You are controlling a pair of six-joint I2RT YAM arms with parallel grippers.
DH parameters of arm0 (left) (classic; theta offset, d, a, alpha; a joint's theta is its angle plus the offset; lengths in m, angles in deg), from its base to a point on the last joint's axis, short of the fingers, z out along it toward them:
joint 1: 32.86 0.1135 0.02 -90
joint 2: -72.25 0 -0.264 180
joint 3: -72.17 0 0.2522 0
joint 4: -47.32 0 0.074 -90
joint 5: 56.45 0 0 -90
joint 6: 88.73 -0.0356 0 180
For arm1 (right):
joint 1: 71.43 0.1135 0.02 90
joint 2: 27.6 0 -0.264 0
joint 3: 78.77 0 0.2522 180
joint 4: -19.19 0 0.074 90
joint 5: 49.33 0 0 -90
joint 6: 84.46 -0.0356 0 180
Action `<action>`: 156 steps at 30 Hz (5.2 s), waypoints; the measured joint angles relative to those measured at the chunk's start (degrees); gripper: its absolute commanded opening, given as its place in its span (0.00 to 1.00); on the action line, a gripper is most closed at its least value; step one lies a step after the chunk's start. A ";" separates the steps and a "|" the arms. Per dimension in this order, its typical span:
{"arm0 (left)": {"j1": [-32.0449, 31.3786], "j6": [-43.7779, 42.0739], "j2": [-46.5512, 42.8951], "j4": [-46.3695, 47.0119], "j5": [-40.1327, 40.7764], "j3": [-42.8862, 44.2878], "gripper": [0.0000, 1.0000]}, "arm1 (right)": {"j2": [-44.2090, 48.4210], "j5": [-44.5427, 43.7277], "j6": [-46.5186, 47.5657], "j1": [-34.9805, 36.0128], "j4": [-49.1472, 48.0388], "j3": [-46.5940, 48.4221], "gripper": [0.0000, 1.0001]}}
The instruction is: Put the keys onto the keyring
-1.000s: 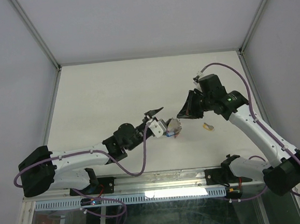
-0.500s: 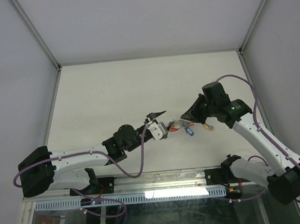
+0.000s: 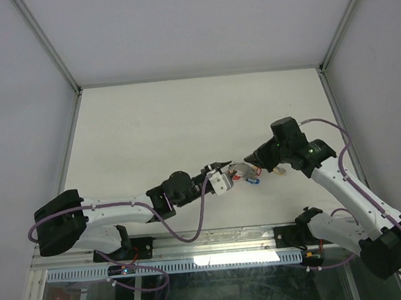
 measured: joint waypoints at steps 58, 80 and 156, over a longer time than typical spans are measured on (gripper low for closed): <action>-2.19 4.46 19.54 20.63 9.31 0.15 0.29 | 6.21 0.48 -13.07 0.00 -2.64 -7.15 0.00; -5.99 5.57 8.11 15.34 7.56 -1.14 0.27 | 7.30 -1.20 -17.86 0.00 -5.60 -8.55 0.00; -6.29 3.06 26.80 29.97 18.71 -0.17 0.28 | 11.34 3.26 -19.32 0.00 -8.24 -14.99 0.00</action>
